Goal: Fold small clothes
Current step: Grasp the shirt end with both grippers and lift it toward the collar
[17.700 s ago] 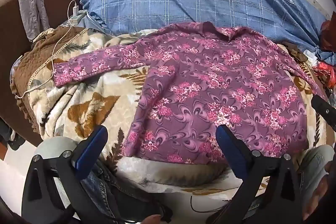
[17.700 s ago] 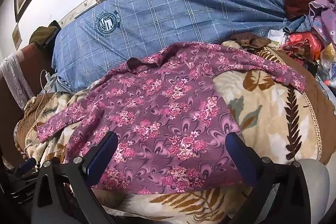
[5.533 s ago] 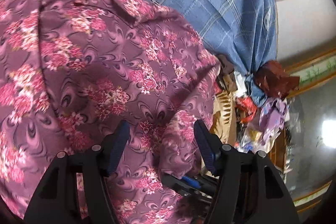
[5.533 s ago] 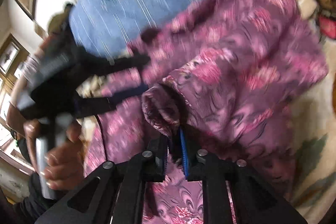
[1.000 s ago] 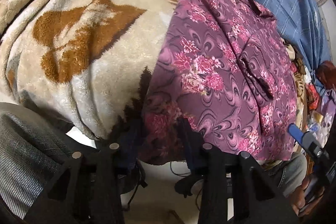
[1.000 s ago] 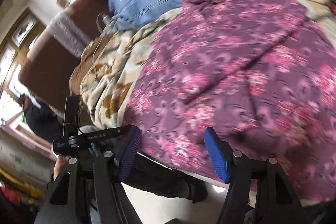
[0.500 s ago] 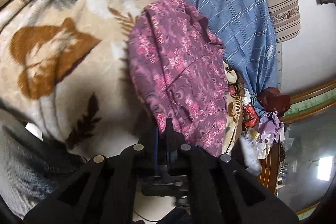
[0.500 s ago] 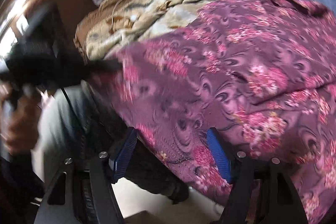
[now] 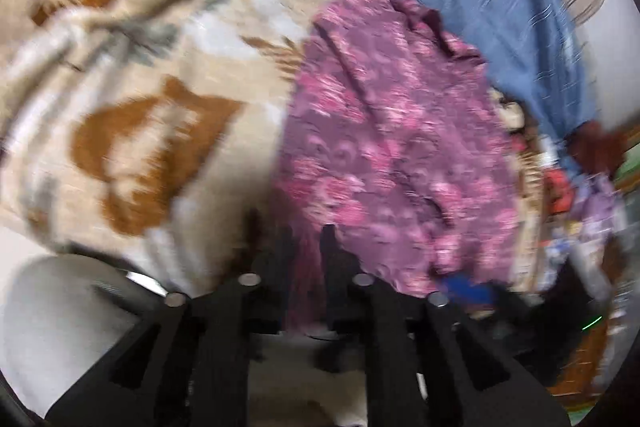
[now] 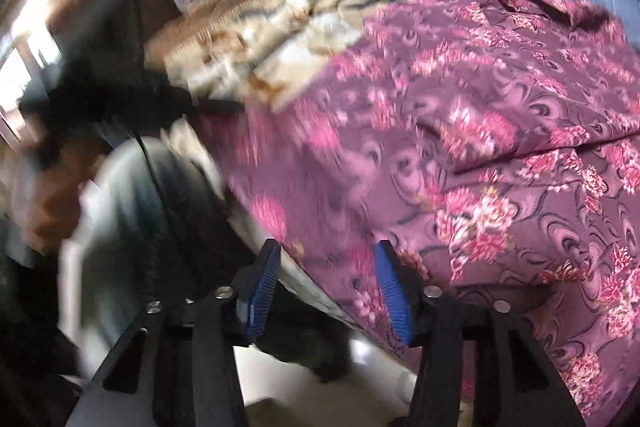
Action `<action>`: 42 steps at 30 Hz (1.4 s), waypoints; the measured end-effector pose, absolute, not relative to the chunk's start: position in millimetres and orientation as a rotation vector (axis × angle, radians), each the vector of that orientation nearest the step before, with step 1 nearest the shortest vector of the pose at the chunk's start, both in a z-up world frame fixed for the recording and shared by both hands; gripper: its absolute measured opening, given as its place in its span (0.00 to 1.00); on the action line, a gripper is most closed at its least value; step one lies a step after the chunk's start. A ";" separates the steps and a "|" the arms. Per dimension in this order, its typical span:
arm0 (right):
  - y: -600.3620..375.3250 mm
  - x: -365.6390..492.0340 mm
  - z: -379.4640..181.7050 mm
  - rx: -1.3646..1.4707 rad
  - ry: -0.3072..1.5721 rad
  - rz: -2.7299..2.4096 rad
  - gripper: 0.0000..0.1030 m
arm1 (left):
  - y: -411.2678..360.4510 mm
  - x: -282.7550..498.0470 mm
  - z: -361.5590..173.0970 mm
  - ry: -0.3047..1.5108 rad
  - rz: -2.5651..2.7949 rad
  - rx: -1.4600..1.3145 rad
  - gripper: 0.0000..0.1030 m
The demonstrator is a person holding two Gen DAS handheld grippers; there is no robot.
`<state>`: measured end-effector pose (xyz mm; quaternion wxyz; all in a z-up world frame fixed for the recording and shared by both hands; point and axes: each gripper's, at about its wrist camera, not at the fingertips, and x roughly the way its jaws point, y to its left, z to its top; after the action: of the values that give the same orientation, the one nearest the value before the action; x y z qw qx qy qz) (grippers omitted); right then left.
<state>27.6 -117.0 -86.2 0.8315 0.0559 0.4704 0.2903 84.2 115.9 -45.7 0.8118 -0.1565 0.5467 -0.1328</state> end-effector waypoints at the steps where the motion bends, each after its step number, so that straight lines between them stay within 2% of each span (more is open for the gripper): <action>1: -125.3 30.0 -78.6 0.151 0.989 0.617 0.59 | 116.2 85.3 -42.4 1.151 -0.281 -0.329 0.28; 6: -191.0 62.7 -34.9 0.330 0.919 0.592 0.62 | 93.0 115.0 -12.0 1.043 -0.353 -0.292 0.45; 9: -232.7 86.9 -12.6 0.403 0.869 0.558 0.65 | 69.5 147.5 0.1 1.003 -0.410 -0.261 0.46; 12: -272.9 115.6 3.1 0.444 0.834 0.491 0.65 | 44.4 184.2 5.7 0.967 -0.438 -0.226 0.53; 16: -318.2 160.1 7.5 0.447 0.843 0.399 0.65 | 13.9 249.2 -1.5 0.971 -0.433 -0.185 0.53; 23: -385.8 266.5 -19.3 0.399 0.944 0.313 0.64 | -34.8 361.4 -34.9 0.955 -0.360 0.093 0.53; 29: -438.8 360.0 -40.3 0.457 0.946 0.173 0.63 | -25.0 437.2 -65.6 1.048 -0.366 -0.032 0.54; 32: -453.2 393.0 -54.9 0.481 0.963 0.116 0.60 | -12.2 459.8 -81.8 1.105 -0.358 -0.127 0.53; 36: -451.1 415.7 -70.7 0.491 1.004 0.119 0.46 | -0.9 471.9 -78.4 1.099 -0.422 -0.225 0.53; 39: -445.7 418.5 -69.4 0.468 1.007 0.124 0.45 | -1.7 467.2 -71.2 1.076 -0.456 -0.200 0.54; 42: -440.9 421.8 -64.8 0.433 1.002 0.128 0.48 | -12.7 473.6 -87.0 1.145 -0.388 -0.087 0.54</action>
<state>421.8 -440.9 -64.8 0.8528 0.2058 0.4760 0.0610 473.6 -12.7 -87.0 0.8219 -0.0410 0.5381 -0.1823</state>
